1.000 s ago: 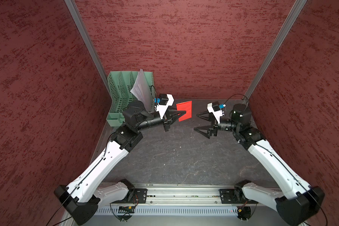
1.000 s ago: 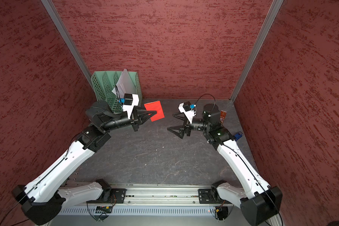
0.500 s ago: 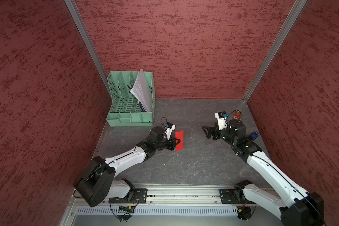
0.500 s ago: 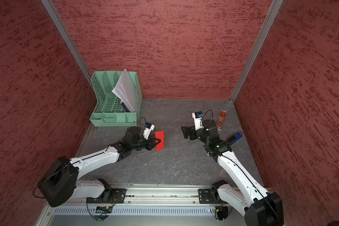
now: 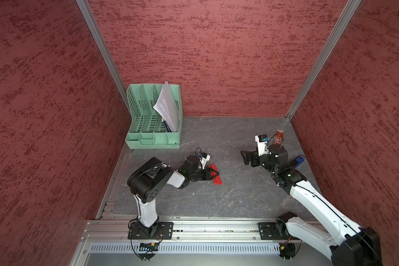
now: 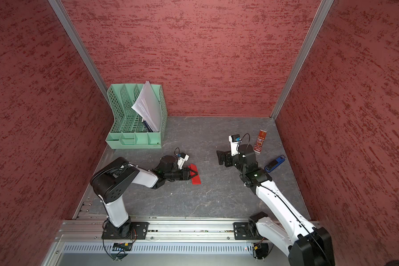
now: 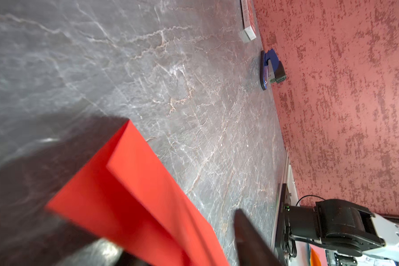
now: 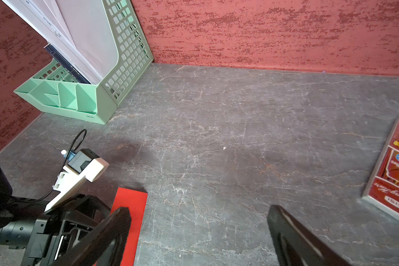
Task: Fold the square paper along the opposite sides
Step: Place the paper at the center of the board.
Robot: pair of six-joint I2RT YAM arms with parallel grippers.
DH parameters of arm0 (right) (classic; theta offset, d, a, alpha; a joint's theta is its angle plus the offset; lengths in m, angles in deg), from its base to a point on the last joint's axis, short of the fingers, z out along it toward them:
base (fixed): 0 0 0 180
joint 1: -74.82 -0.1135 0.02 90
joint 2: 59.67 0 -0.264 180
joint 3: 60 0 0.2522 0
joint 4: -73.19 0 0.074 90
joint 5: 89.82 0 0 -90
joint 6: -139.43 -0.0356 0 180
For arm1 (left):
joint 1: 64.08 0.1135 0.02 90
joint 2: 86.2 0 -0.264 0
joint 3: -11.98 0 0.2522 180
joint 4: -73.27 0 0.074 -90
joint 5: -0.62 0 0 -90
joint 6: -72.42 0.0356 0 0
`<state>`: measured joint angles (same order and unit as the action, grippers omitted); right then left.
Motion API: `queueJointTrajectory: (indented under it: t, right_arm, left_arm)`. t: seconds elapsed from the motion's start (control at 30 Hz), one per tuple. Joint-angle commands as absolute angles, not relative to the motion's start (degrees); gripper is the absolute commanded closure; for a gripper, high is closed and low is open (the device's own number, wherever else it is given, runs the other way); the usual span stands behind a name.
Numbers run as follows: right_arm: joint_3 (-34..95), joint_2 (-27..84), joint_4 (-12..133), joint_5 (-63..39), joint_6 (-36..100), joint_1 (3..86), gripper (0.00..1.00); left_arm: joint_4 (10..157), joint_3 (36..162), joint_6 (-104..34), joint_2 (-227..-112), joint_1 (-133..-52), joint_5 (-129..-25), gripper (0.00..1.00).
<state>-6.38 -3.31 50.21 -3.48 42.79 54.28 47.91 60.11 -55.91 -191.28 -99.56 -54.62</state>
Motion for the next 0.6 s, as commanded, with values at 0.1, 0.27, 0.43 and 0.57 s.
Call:
queueJointTrajectory:
  t: [0.1,0.27,0.43,0.57]
  right_arm:
    - [-6.78,-4.27,51.03,-1.40,44.05,54.16,0.02]
    - [-6.82,-4.38,50.48,-1.31,44.04,54.24,0.02]
    - [-6.15,-3.66,50.02,-1.49,43.92,54.29,0.02]
    - [-5.53,-3.41,49.79,-0.86,43.97,54.37,0.01]
  left_arm:
    - [52.60,60.94,-55.48,-189.25,-99.46,-57.95,0.00]
    - [79.36,65.60,-51.10,-183.96,-100.93,-75.84,0.00]
    - [108.55,74.91,-50.08,-182.41,-106.88,-105.87,0.00]
    - [119.31,78.41,-54.09,-181.22,-109.93,-121.41,0.00]
